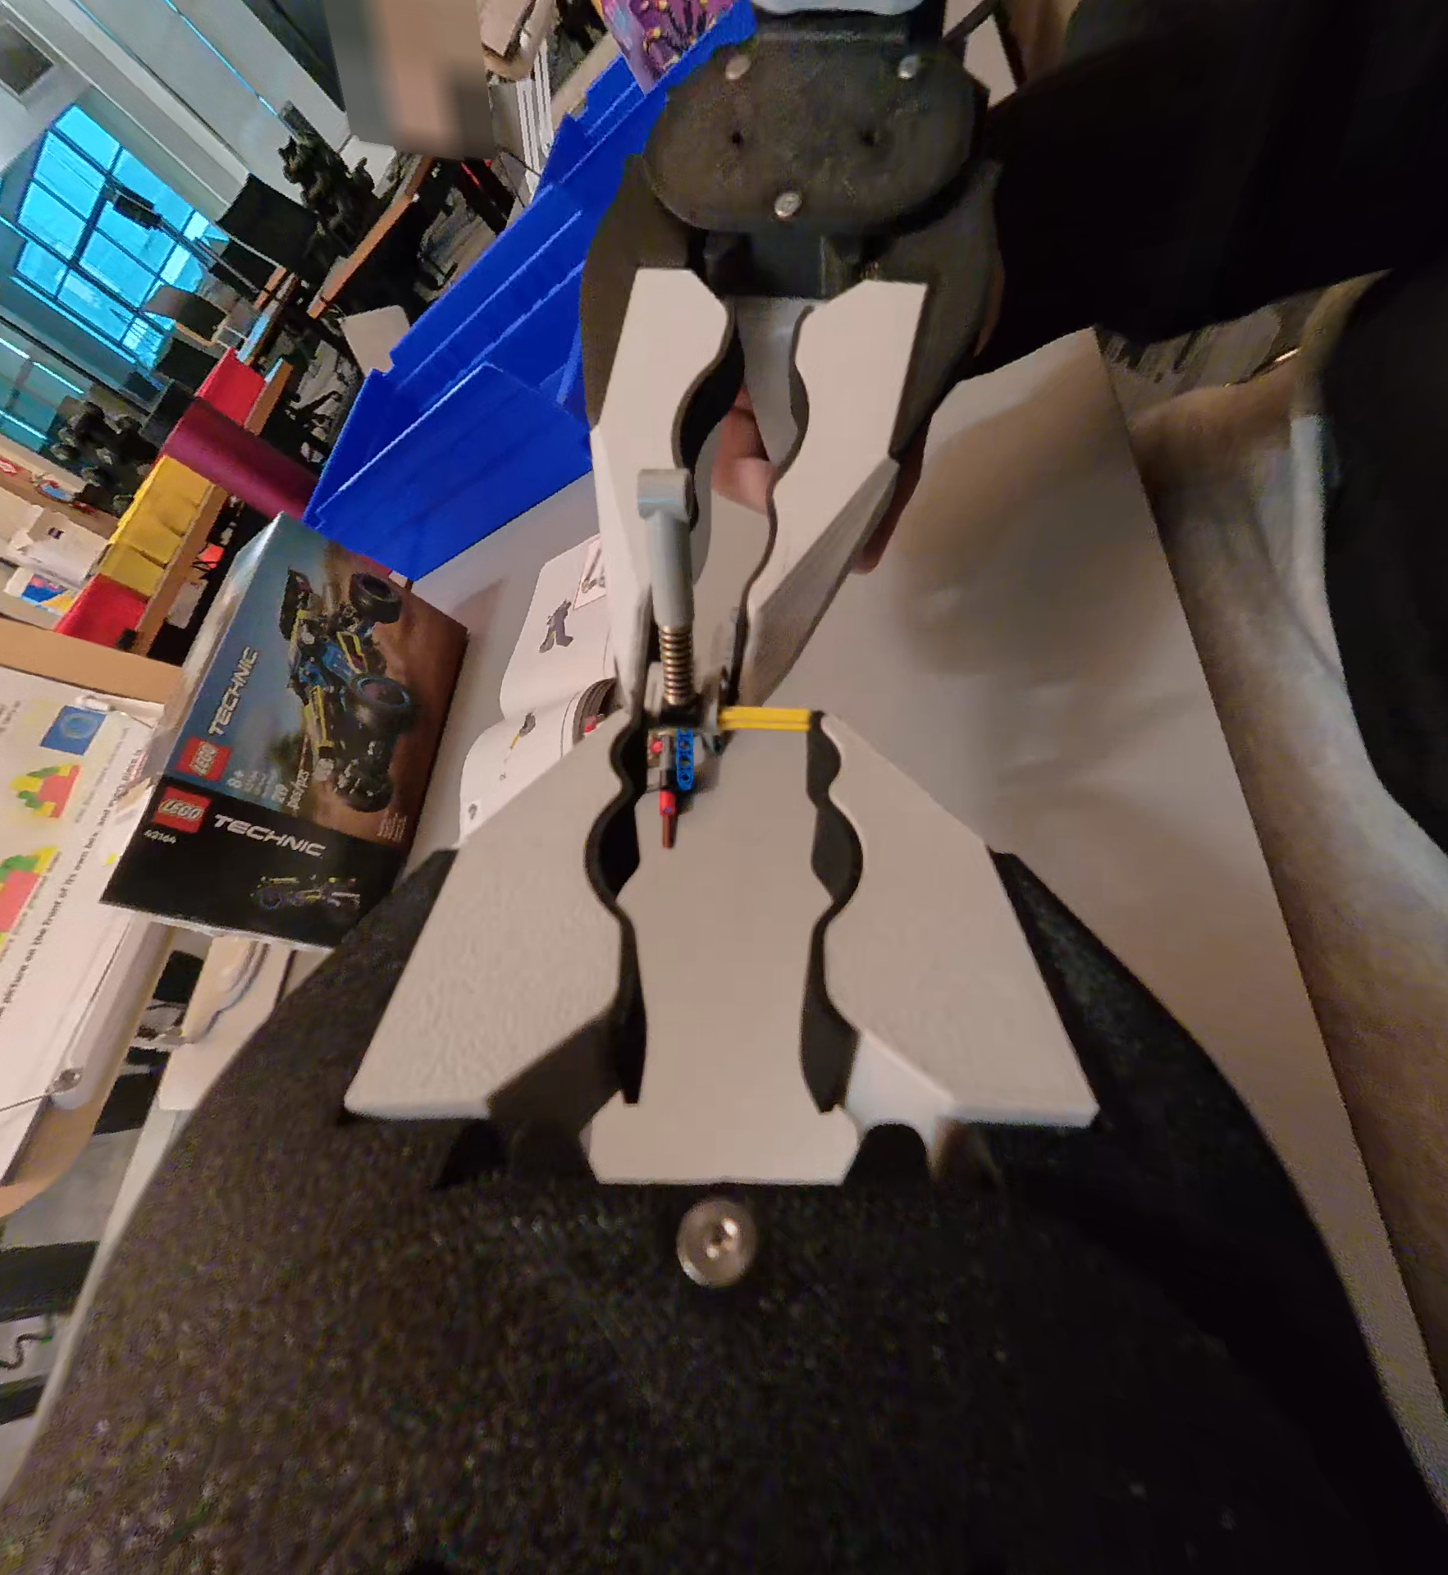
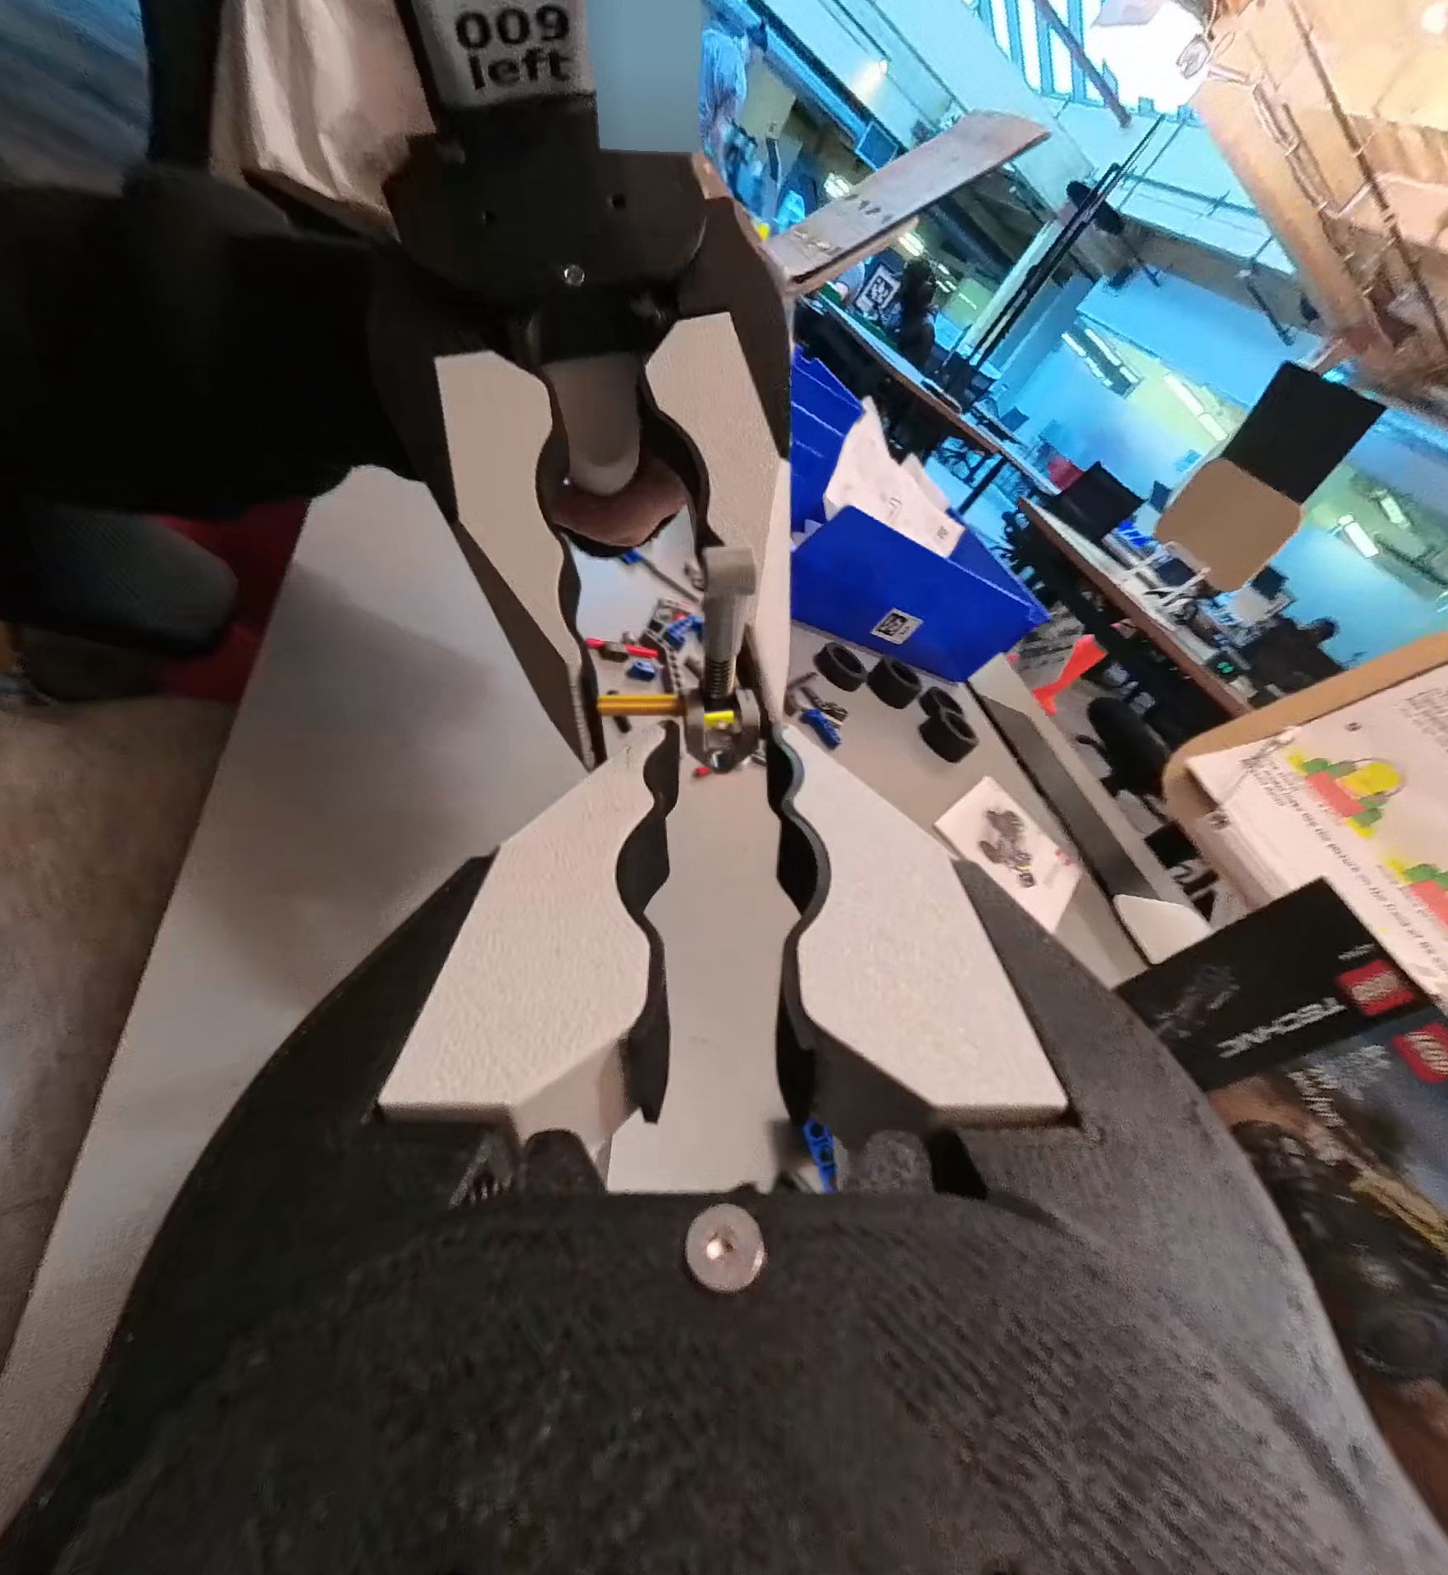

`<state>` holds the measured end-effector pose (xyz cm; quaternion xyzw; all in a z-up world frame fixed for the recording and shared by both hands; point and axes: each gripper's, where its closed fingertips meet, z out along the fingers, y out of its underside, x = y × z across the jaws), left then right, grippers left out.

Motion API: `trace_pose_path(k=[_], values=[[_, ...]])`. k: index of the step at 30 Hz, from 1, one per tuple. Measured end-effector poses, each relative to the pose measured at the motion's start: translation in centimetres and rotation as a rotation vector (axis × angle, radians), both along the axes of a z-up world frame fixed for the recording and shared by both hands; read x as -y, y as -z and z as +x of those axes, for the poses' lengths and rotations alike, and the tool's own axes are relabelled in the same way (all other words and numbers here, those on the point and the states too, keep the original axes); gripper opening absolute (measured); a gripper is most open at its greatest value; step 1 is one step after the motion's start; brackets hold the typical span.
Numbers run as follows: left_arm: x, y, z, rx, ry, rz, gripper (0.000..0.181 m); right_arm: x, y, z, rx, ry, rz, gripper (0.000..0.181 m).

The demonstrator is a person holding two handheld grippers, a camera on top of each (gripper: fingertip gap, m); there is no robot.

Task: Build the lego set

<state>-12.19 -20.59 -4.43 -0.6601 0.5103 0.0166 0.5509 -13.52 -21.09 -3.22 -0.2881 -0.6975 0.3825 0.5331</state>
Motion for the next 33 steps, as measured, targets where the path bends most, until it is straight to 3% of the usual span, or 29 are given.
trace_pose_path(k=[7, 13, 18, 33], values=[[-0.3, -1.3, 0.0, 0.017, -0.009, 0.097, 0.035, -0.1, -1.4, -0.1, -0.132, 0.057, 0.101, 0.015], [0.1, -3.0, 0.5, 0.143, 0.037, 0.146, 0.036, 0.2, -2.8, 0.2, -0.260, 0.002, -0.067, 0.015], [0.6, -4.3, 0.3, 0.419, 0.097, 0.056, 0.043, -0.7, -4.9, 1.2, -0.382, -0.043, -0.333, 0.015], [-1.2, -0.1, 0.4, 0.459, 0.049, -0.135, 0.040, -4.3, -1.7, 2.5, -0.339, 0.157, -0.302, 0.015]])
